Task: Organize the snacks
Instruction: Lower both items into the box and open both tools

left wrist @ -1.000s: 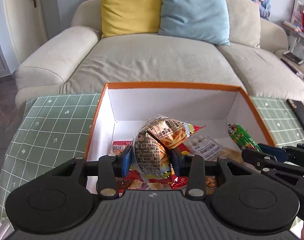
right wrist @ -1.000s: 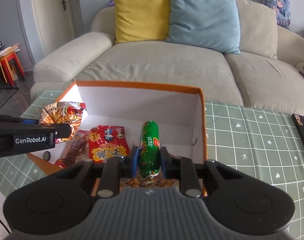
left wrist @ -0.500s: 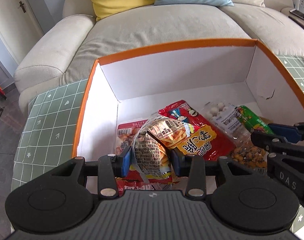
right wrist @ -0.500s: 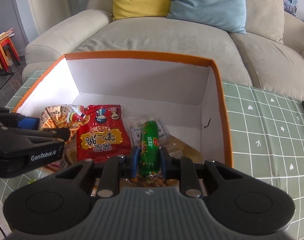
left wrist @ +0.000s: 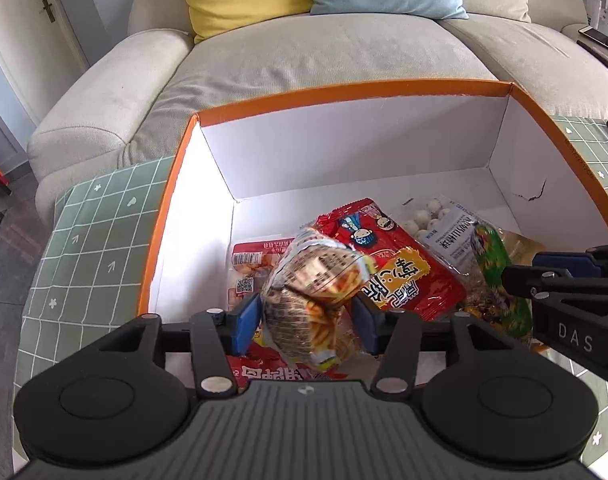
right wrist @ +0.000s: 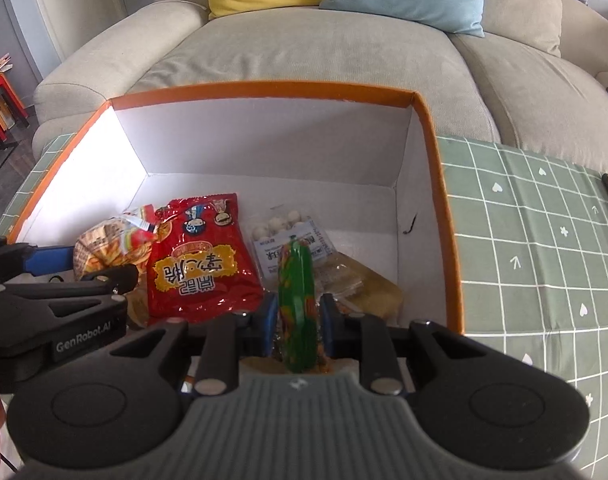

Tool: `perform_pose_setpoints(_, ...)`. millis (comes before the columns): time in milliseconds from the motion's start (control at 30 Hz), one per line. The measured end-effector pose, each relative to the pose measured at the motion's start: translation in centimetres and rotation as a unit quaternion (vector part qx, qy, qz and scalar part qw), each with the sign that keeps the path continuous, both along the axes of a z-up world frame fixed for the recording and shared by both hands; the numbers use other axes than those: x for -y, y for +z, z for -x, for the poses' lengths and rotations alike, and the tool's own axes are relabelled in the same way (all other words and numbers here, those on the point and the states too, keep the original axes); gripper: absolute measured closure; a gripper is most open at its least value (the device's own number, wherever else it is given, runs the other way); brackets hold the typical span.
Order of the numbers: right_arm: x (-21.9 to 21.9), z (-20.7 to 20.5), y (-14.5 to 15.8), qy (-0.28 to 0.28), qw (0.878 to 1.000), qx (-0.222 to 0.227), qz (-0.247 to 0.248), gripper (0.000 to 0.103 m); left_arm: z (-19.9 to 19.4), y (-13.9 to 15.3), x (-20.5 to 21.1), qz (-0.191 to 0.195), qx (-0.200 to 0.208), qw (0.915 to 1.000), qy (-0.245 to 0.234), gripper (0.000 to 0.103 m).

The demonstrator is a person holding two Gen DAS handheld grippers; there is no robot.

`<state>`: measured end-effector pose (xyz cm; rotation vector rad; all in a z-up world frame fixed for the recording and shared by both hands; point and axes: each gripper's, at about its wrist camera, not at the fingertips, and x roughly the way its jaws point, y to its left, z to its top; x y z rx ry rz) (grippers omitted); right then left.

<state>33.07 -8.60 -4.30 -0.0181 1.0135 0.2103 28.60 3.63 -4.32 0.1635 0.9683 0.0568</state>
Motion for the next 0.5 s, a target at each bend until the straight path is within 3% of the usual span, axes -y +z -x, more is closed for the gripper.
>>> perform_pose_setpoints(200,0.2,0.6,1.7,0.0,1.0,0.02,0.008,0.065,1.3,1.5,0.2,0.003,0.037,0.9993,-0.002,0.027)
perform_pose_setpoints(500,0.8,3.3,4.8,-0.011,0.996,0.083,0.028,0.046,4.1,4.1,-0.1,0.001,0.1,0.9947,0.023,0.025)
